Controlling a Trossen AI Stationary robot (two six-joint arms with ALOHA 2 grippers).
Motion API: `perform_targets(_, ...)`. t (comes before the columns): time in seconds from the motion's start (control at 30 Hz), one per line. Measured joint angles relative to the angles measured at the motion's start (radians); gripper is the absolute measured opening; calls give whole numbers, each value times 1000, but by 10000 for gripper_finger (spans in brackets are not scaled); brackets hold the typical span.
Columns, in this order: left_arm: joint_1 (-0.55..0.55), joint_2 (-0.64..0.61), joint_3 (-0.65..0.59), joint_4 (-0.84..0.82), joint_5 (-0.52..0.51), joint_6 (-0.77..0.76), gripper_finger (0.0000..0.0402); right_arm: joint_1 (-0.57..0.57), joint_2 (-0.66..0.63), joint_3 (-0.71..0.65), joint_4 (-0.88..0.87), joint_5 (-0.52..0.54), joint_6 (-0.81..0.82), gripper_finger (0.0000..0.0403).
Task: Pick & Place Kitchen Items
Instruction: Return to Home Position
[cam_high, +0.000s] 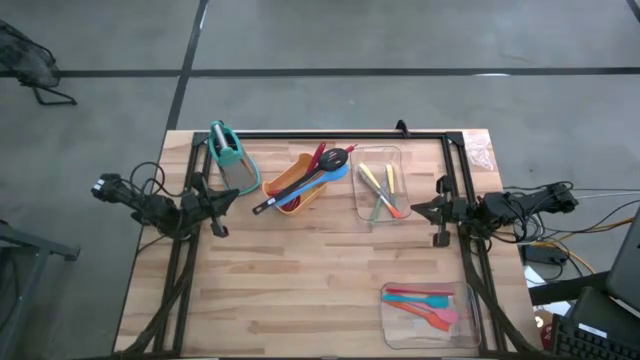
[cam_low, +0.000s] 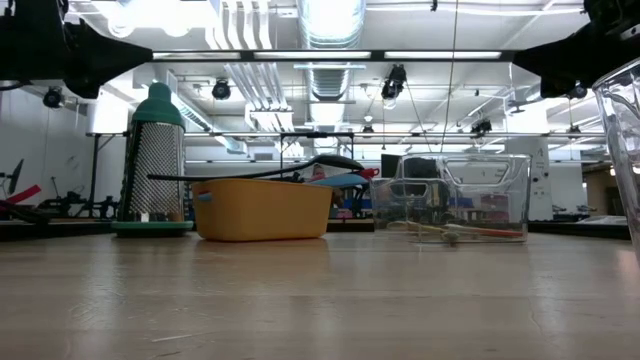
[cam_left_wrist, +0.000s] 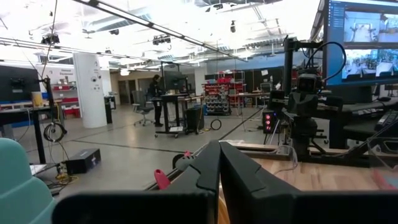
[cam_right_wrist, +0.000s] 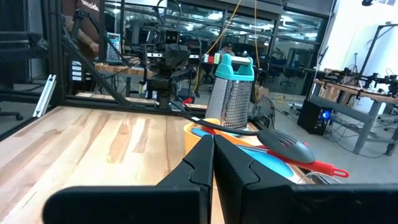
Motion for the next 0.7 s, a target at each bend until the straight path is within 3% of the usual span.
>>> perform_targets(0.7, 0, 0, 0, 0, 0, 0, 14, 0, 0, 0, 0, 0, 0, 8)
